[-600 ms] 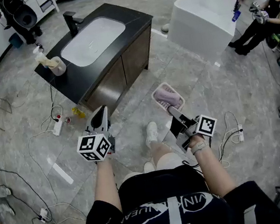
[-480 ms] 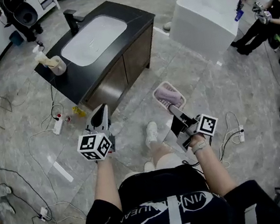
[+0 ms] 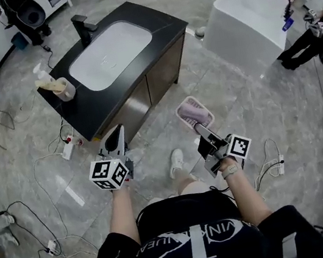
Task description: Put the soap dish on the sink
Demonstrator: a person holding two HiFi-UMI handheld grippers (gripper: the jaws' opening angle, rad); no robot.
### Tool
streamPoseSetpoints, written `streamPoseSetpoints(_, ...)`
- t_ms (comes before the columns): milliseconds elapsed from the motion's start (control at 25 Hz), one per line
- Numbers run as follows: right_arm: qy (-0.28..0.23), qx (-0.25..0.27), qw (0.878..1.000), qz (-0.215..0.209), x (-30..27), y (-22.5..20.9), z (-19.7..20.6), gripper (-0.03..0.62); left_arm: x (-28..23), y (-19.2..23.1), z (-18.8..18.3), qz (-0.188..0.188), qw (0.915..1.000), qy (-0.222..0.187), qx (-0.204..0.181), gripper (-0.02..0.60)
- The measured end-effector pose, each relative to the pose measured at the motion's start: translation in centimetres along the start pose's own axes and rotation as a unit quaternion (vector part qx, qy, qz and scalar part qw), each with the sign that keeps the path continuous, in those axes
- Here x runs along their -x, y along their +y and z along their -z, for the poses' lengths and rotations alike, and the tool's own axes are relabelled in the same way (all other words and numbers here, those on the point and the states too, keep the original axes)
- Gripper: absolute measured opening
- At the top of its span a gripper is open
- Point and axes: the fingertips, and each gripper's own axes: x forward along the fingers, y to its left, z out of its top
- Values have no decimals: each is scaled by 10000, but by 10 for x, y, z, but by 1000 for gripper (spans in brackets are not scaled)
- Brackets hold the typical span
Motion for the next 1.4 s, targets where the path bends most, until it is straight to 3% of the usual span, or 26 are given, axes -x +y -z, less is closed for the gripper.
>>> streamPoseSetpoints(760,490,22,9986,-184,-110,-60,-134,80,-179,28,-25,-63,10000,66,-30,18)
streamPoseSetpoints(1400,592,-185,9978,-250,-155,-97,-172,80,-244,34,-16,-79,9998,175,-75,17)
